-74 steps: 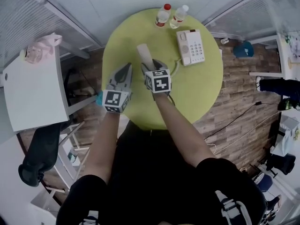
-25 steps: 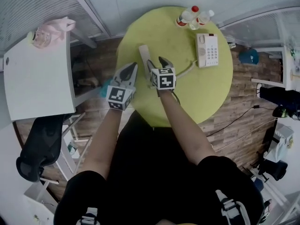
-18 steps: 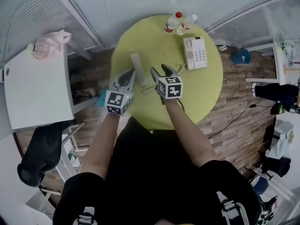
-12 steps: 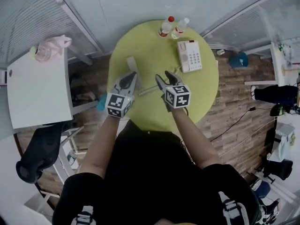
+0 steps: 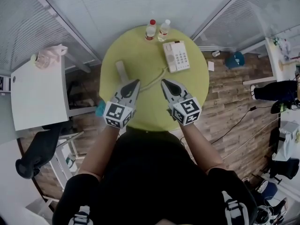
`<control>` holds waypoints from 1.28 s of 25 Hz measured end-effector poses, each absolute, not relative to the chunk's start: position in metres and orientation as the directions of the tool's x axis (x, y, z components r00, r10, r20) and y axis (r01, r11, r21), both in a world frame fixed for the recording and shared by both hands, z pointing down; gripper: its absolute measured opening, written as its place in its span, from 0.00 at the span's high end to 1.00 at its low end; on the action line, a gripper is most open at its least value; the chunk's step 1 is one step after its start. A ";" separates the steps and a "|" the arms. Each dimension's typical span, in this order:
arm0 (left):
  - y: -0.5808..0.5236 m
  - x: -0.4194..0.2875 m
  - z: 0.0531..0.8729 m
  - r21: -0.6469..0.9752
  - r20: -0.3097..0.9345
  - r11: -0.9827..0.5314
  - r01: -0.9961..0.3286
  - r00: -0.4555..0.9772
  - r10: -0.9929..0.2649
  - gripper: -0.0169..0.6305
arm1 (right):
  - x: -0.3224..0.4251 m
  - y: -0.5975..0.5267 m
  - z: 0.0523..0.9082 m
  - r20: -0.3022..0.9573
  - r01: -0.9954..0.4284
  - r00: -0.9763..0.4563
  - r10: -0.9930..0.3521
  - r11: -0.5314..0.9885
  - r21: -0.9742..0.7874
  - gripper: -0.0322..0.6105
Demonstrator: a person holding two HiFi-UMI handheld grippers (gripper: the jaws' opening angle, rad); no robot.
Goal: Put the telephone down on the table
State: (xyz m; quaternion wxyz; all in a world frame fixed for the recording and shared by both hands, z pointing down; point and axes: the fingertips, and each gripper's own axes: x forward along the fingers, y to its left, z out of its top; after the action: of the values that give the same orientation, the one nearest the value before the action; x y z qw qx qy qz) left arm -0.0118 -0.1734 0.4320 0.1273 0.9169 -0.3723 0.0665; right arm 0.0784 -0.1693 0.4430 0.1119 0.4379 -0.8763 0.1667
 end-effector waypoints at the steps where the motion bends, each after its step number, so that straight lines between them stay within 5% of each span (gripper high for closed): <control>1: -0.170 -0.004 0.424 0.176 0.205 -0.698 -0.694 0.720 -0.663 0.96 | 0.081 -0.166 0.430 0.314 -0.798 -0.601 -0.735 0.572 -0.188 0.92; 11: -0.144 0.055 0.346 0.138 0.089 -0.771 -0.621 0.783 -0.615 0.96 | 0.119 -0.136 0.340 0.141 -0.784 -0.621 -0.771 0.615 -0.087 0.92; 32: -0.134 0.080 0.340 0.095 0.093 -0.793 -0.602 0.798 -0.595 0.96 | 0.135 -0.126 0.335 0.111 -0.785 -0.619 -0.778 0.617 -0.055 0.92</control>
State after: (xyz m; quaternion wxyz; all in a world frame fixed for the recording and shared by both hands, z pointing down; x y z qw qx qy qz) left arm 0.0796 -0.1337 0.3405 0.0600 0.9463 -0.3163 0.0290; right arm 0.1346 -0.1255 0.3349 0.0380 0.4349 -0.8983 0.0492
